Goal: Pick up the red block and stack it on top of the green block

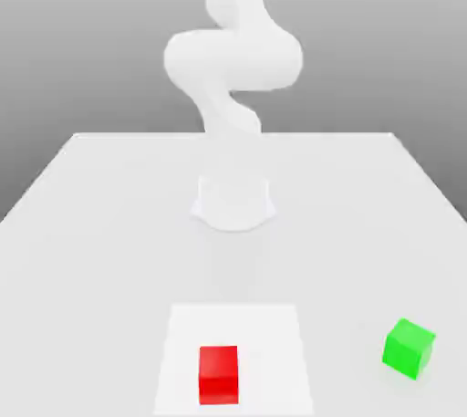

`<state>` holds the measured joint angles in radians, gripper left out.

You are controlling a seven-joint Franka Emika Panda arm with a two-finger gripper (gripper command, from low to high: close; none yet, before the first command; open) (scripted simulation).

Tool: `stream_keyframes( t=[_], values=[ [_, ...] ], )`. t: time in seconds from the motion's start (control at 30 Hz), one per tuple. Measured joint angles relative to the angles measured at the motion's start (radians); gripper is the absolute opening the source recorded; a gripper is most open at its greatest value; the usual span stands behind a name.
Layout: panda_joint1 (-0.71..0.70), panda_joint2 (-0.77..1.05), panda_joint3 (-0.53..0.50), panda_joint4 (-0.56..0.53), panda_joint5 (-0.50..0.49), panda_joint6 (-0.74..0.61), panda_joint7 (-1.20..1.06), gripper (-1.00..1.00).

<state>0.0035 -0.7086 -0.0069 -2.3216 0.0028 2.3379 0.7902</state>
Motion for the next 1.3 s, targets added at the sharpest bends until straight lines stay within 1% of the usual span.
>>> stream_keyframes(
  t=[0.77, 0.93, 0.97, 1.17, 1.3],
  values=[
    [0.008, 0.840, -0.041, -0.199, 0.019, 0.349, -0.085, 0.00],
    [-0.007, 1.021, -0.025, -0.187, 0.027, 0.484, -0.095, 0.00],
    [-0.010, 1.054, -0.022, -0.182, 0.030, 0.512, -0.097, -1.00],
    [-0.013, 1.070, -0.019, -0.180, 0.029, 0.525, -0.096, -1.00],
    [-0.009, 0.975, -0.025, -0.195, 0.020, 0.445, -0.090, -1.00]
  ],
)
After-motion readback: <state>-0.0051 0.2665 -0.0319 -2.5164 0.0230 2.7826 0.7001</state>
